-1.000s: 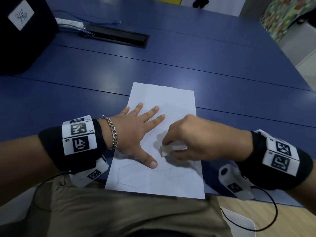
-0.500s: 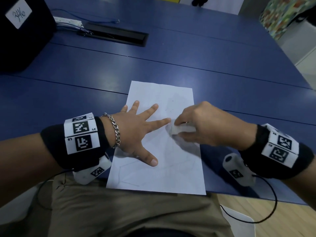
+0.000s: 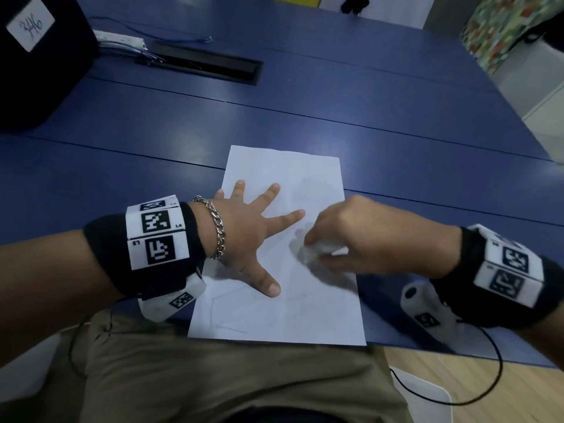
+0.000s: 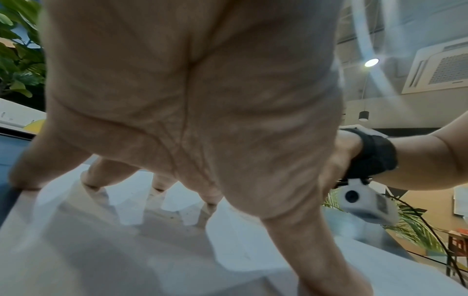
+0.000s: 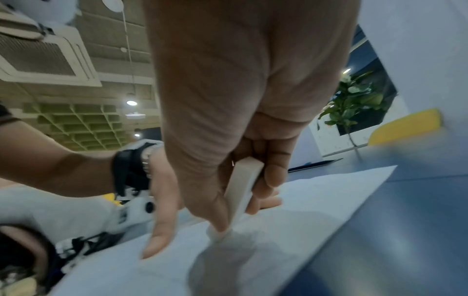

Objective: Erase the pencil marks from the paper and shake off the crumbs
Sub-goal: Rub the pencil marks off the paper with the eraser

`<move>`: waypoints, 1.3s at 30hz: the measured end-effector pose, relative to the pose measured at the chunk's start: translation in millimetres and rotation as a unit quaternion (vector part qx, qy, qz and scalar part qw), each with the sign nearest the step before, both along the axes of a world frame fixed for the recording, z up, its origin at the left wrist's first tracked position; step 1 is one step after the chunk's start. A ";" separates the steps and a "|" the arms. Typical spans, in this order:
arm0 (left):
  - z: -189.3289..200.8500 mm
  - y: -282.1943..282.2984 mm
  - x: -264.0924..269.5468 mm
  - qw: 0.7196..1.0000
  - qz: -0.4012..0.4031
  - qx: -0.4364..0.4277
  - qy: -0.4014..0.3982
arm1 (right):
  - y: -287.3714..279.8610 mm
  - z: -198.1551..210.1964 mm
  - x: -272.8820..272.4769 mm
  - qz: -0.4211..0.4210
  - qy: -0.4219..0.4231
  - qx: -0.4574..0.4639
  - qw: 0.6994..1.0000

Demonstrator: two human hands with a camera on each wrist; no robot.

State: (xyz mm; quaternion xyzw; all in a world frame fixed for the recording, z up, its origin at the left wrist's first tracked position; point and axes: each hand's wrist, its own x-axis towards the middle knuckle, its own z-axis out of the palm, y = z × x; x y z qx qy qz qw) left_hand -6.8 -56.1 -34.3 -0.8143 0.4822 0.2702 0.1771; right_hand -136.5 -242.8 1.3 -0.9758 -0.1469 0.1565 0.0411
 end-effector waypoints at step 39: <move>16.7 -0.5 -1.2 0.985 -0.155 0.000 -0.080 | 29.8 -29.7 -133.2 -0.334 -0.144 0.219 0.906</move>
